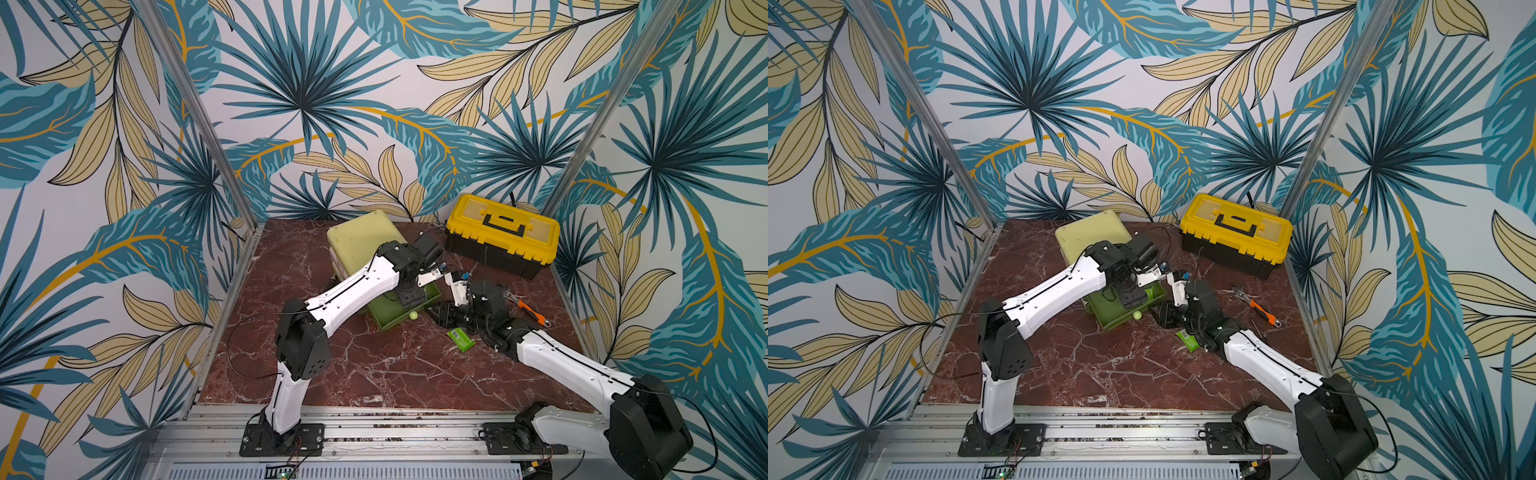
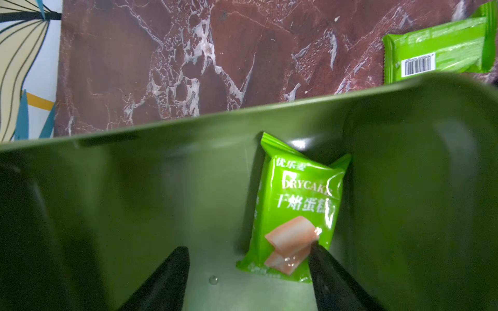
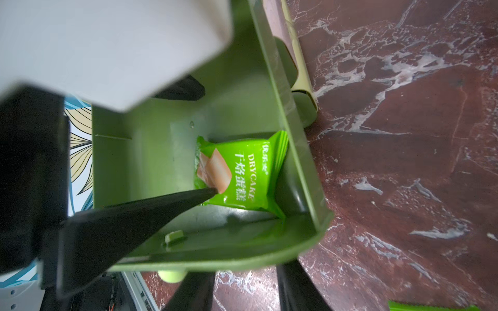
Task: Take the cookies out of the drawer
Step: Pick up the cookie from the drawer.
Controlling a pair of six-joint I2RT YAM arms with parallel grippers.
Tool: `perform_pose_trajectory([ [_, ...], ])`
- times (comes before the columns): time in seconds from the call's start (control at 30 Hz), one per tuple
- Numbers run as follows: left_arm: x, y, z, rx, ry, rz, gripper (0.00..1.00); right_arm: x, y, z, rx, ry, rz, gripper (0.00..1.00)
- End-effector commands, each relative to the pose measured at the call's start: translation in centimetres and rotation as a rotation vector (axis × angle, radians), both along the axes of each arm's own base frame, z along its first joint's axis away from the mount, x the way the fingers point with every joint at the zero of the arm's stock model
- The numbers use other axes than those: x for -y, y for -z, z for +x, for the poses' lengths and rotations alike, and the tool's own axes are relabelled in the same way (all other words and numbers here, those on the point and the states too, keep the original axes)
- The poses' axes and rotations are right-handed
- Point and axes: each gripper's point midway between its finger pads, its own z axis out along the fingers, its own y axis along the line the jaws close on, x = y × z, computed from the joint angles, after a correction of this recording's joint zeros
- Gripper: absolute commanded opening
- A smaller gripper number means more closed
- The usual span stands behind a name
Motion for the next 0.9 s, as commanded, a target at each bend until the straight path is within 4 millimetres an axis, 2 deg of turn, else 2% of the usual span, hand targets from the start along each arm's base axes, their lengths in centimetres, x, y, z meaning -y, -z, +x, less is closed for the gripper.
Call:
perform_pose_trajectory([
  [0.0,-0.3,0.2,-2.7,-0.084,0.082,0.01,0.77,-0.2,-1.3,0.5,0.053,0.0,0.013,0.42],
  [0.1,-0.6,0.7,-2.4,-0.079,0.077,0.037,0.73,-0.3,-1.4,0.5,0.053,-0.002,0.014,0.42],
  [0.47,-2.1,1.7,-2.8,-0.098,0.032,0.104,0.42,-0.3,-1.5,0.6,0.058,-0.004,0.013,0.41],
  [0.87,-2.5,1.2,-2.6,-0.087,0.006,0.109,0.21,-0.3,-1.8,0.4,0.063,-0.005,0.012,0.41],
])
